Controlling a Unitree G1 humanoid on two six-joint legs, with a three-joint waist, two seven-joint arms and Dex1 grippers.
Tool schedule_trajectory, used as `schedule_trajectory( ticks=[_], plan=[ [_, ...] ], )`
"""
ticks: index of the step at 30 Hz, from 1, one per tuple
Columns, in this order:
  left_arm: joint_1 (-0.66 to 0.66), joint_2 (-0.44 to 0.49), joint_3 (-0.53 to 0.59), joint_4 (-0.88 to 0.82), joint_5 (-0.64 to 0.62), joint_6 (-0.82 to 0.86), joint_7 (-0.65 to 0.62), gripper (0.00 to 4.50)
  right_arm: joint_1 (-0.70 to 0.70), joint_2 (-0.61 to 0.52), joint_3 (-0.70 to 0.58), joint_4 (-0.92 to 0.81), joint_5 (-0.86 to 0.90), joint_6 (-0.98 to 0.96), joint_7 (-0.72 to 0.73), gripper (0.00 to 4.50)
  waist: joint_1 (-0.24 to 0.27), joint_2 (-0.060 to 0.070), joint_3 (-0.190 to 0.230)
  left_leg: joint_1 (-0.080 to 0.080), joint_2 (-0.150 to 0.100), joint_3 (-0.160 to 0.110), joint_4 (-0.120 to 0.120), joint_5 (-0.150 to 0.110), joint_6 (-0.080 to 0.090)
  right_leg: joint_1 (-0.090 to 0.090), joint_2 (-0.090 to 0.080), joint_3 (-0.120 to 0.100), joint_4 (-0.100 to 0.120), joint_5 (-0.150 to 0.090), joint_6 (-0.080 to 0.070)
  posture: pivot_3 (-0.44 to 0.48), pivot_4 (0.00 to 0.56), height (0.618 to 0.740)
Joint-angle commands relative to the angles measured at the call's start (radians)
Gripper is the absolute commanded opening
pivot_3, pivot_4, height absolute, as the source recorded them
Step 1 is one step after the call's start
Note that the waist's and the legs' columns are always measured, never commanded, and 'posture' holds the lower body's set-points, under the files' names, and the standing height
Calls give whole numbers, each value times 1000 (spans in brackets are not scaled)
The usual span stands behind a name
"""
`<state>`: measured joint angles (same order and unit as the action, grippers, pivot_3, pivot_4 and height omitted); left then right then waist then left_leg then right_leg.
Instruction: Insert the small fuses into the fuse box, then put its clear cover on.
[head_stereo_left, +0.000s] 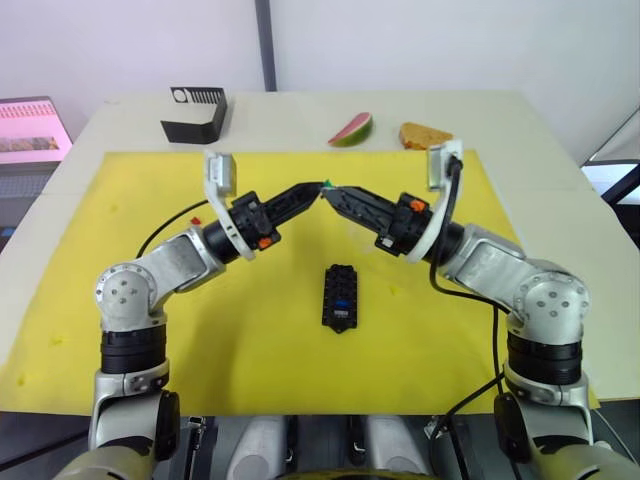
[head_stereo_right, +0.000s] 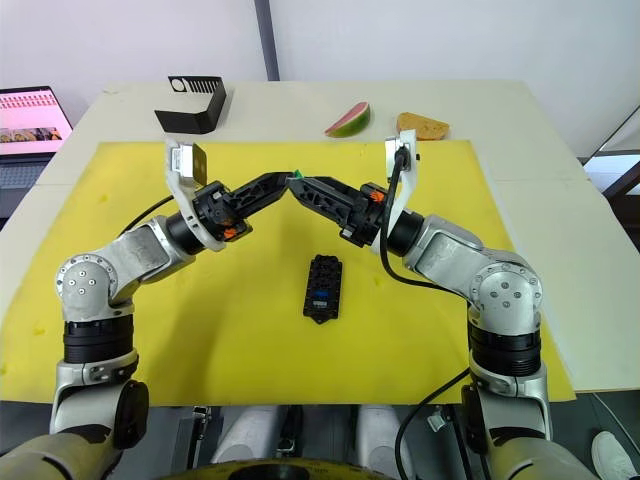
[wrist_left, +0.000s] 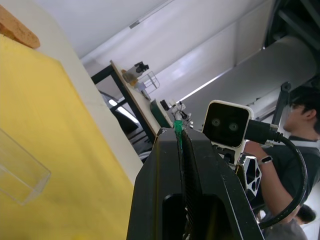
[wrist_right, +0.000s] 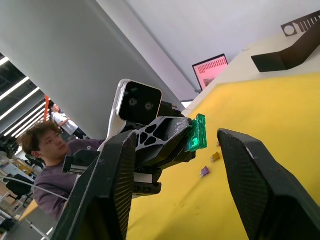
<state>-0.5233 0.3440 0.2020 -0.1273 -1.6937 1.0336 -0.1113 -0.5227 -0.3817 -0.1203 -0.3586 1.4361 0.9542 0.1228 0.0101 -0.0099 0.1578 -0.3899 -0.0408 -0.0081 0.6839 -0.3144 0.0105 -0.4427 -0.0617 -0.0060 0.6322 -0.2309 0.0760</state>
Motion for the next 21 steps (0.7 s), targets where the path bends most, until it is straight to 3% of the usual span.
schedule_trajectory(
  ticks=[1,3,10,13,14,15,17,20,21],
  plan=[
    [-11,9,-10,-39,-18,-7,-21,0,-16,-1,-9,-28,27,-15,1,884,0,0,0,0,0,0,0,0,0,0,0,0,0,0,0,0,150,740],
    [-10,9,-13,-41,-20,-10,-20,0,-15,-3,-11,-31,33,-13,0,37,0,0,0,0,0,0,0,0,0,0,0,0,0,0,0,0,150,740],
    [-16,10,-18,-38,-22,-14,-24,0,-15,-9,-20,-32,76,-11,-17,37,0,0,0,0,0,0,0,0,1,0,0,0,0,0,0,0,150,740],
    [-20,63,-13,-9,-15,23,-44,0,-21,-24,-30,-30,132,-7,-31,37,-1,0,0,0,0,0,0,0,1,0,0,0,0,0,0,0,150,740],
    [-21,112,-6,-5,-9,54,-90,657,-25,-41,-33,-30,153,2,-30,0,-2,0,0,0,0,0,0,0,1,0,0,0,0,0,0,0,150,740],
    [-21,176,-2,-5,14,92,-151,936,-30,-66,-35,-27,169,16,-23,0,-3,0,0,0,0,0,0,0,1,0,0,0,0,0,0,0,150,740],
    [-23,289,-8,-13,85,137,-276,1943,-42,-118,-33,-21,194,41,-6,0,-9,1,1,0,0,0,-1,-1,2,0,1,0,0,0,0,0,150,740],
    [-18,450,-68,-64,283,114,-513,3513,-85,-228,-12,-11,200,109,56,0,-17,1,2,0,0,0,-1,-2,3,0,2,0,-1,-1,0,0,150,740],
    [-13,494,-99,-88,365,74,-598,3513,-107,-271,0,-14,186,139,86,0,-19,2,3,0,0,0,-1,-2,4,0,2,0,-2,-1,-1,0,150,740]
  ],
)
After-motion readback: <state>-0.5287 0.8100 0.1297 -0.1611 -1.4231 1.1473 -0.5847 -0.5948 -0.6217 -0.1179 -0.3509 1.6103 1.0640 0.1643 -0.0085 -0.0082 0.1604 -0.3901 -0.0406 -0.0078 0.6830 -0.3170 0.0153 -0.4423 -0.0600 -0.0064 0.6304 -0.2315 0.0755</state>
